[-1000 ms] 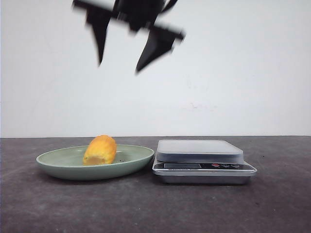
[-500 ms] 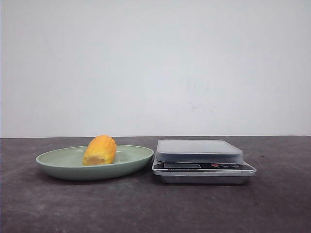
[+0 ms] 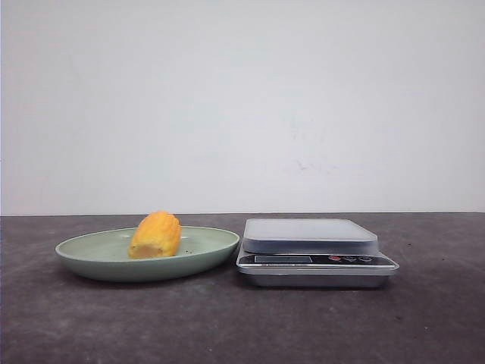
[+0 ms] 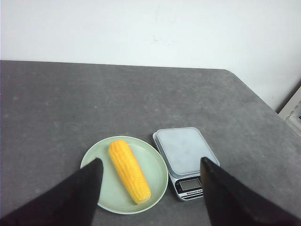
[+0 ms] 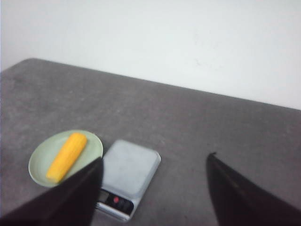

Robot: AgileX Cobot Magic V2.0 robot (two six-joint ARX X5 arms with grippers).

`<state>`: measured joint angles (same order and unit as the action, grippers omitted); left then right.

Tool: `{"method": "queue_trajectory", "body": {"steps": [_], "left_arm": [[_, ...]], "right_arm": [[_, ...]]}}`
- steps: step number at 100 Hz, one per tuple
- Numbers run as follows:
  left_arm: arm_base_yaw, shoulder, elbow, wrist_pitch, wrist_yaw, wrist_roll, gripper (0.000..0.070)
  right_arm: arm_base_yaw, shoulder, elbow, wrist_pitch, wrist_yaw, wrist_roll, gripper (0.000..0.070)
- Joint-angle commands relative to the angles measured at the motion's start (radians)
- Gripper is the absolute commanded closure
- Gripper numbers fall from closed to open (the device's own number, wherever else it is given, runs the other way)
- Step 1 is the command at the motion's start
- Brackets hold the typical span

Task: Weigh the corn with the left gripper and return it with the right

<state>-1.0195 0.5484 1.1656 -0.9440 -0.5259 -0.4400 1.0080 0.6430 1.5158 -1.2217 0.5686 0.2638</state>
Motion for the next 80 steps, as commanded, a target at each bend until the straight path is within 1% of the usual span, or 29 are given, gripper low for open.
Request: {"method": "queue_trajectory", "body": {"steps": [1,3,6,8,9,25,46,62,80], "left_arm": [[-0.011,0.007,0.011,0.021,-0.006,0.009,0.0580],[-0.011,0.007,0.011,0.024,-0.006,0.009,0.0622],[-0.011,0.007,0.011,0.027,-0.006,0.009,0.0700],[-0.011,0.007,0.011,0.030,-0.006,0.009,0.0700],[-0.011,0.007,0.011,0.032,-0.006,0.009,0.0699],[-0.011,0.007,0.011,0.061,-0.006,0.010,0.0700],[-0.011,0.006,0.011,0.062,-0.006,0.009,0.0700],[-0.011,0.006,0.011,0.035,-0.005,0.006,0.0700],[-0.011,0.006,0.011,0.019,-0.006,0.006,0.0700]], "right_arm": [[0.013,-0.008,0.016,-0.015,-0.015,0.021,0.0455],[0.013,-0.011,0.015,-0.019,-0.022,0.021,0.0513],[0.013,-0.016,0.014,-0.023,-0.026,0.021,0.0617],[0.013,-0.018,0.013,-0.023,-0.026,0.021,0.0692],[0.013,-0.019,0.012,-0.023,-0.026,0.021,0.0700],[0.013,-0.020,0.006,-0.005,-0.017,0.020,0.0696],[0.013,-0.019,-0.003,0.014,-0.021,0.020,0.0696],[0.013,-0.019,-0.003,-0.010,-0.019,0.019,0.0696],[0.013,-0.019,-0.003,-0.004,-0.018,0.019,0.0696]]}}
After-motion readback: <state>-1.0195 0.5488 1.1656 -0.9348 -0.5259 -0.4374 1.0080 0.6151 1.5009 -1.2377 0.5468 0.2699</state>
